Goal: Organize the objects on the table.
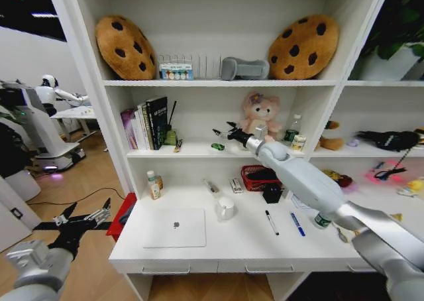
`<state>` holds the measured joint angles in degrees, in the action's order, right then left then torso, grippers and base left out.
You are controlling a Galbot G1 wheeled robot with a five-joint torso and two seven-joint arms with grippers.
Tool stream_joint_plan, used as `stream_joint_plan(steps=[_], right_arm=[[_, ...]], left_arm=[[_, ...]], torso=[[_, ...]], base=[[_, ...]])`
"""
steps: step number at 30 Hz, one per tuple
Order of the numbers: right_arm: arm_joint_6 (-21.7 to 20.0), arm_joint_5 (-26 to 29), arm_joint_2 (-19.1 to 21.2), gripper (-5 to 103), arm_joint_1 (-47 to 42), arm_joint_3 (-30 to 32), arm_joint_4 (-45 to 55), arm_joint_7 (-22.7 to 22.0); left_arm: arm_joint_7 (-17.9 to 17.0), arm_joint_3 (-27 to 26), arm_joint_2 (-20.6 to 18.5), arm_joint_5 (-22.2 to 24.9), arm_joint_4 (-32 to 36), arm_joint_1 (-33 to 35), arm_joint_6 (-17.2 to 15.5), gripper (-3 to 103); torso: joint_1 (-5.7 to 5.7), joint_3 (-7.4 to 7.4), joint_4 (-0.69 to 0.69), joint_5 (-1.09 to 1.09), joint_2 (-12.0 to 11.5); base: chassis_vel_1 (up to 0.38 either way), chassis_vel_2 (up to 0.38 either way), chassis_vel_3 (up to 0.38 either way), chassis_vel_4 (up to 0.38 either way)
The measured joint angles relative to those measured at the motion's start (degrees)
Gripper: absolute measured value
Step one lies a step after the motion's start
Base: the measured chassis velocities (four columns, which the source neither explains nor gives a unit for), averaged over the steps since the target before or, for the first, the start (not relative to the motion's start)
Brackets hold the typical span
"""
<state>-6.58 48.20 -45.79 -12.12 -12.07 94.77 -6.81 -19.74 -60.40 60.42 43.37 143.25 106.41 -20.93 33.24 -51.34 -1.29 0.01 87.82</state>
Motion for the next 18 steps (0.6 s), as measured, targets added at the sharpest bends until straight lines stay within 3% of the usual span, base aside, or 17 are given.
stream_joint_plan(steps=[2,3,4,5,6,8,9,10,11,12,14,15,17,18], right_arm=[[-2.2,0.6,5.7,100,-9.4,6.6,10.6,-8.6],[-2.2,0.6,5.7,100,-9.4,6.6,10.6,-8.6],[-2.7,0.5,7.5,100,-13.4,10.2,13.1,-9.5],[-2.9,-1.4,10.6,100,-21.3,17.9,16.8,-9.8],[-2.9,-1.4,10.6,100,-21.3,17.9,16.8,-9.8],[-1.4,-5.0,13.2,100,-38.8,34.5,22.5,-8.7],[-1.4,-5.0,13.2,100,-38.8,34.5,22.5,-8.7],[-0.7,-6.2,12.8,100,-46.3,41.8,24.8,-7.9],[1.4,-9.3,9.9,100,-59.1,53.1,27.5,-5.5],[1.4,-9.3,9.9,100,-59.1,53.1,27.5,-5.5],[3.5,-12.3,4.4,100,-70.9,61.9,29.4,-3.7],[3.5,-12.3,4.4,100,-70.9,61.9,29.4,-3.7],[6.1,-15.0,-1.8,100,-80.6,67.0,30.6,-3.0],[6.1,-15.0,-1.8,100,-80.6,67.0,30.6,-3.0]], left_arm=[[0.0,0.0,0.0,0.0,0.0,0.0,0.0,100],[0.0,0.0,0.0,0.0,0.0,0.0,0.0,100],[0.0,0.0,0.0,0.0,0.0,0.0,0.0,100],[0.0,0.0,0.0,0.0,0.0,0.0,0.0,100],[0.0,0.0,0.0,0.0,0.0,0.0,0.0,100],[0.0,0.0,0.0,0.0,0.0,0.0,0.0,100],[0.0,0.0,0.0,0.0,0.0,0.0,0.0,100],[0.0,0.0,0.0,0.0,0.0,0.0,0.0,100],[0.0,0.0,0.0,0.0,0.0,0.0,0.0,100],[0.0,0.0,0.0,0.0,0.0,0.0,0.0,100],[0.0,0.0,0.0,0.0,0.0,0.0,0.0,100],[0.0,0.0,0.0,0.0,0.0,0.0,0.0,100],[0.0,0.0,0.0,0.0,0.0,0.0,0.0,100],[0.0,0.0,0.0,0.0,0.0,0.0,0.0,100]], torso=[[-0.01,0.01,0.01,-0.02,0.0],[-0.01,0.01,0.01,-0.02,0.0],[-0.01,0.00,0.00,0.05,0.0],[-0.01,0.01,-0.04,0.02,0.0],[-0.01,0.01,-0.04,0.02,0.0],[-0.02,0.01,-0.06,0.02,0.0],[-0.02,0.01,-0.06,0.02,0.0],[-0.01,0.01,-0.05,0.02,0.0],[-0.02,0.02,-0.01,-0.02,0.0],[-0.02,0.02,-0.01,-0.02,0.0],[-0.02,0.01,-0.02,0.02,0.0],[-0.02,0.01,-0.02,0.02,0.0],[-0.02,0.01,-0.02,-0.03,0.0],[-0.02,0.01,-0.02,-0.03,0.0]], base=[[0.000,0.000,0.000,0.000],[0.000,0.000,0.000,0.000],[0.000,0.000,0.000,0.000],[0.000,0.000,0.000,0.000],[0.000,0.000,0.000,0.000],[0.000,0.000,0.000,0.000],[0.000,0.000,0.000,0.000],[0.000,0.000,0.000,0.000],[0.000,0.000,0.000,0.000],[0.000,0.000,0.000,0.000],[0.000,0.000,0.000,0.000],[0.000,0.000,0.000,0.000],[0.000,0.000,0.000,0.000],[0.000,0.000,0.000,0.000]])
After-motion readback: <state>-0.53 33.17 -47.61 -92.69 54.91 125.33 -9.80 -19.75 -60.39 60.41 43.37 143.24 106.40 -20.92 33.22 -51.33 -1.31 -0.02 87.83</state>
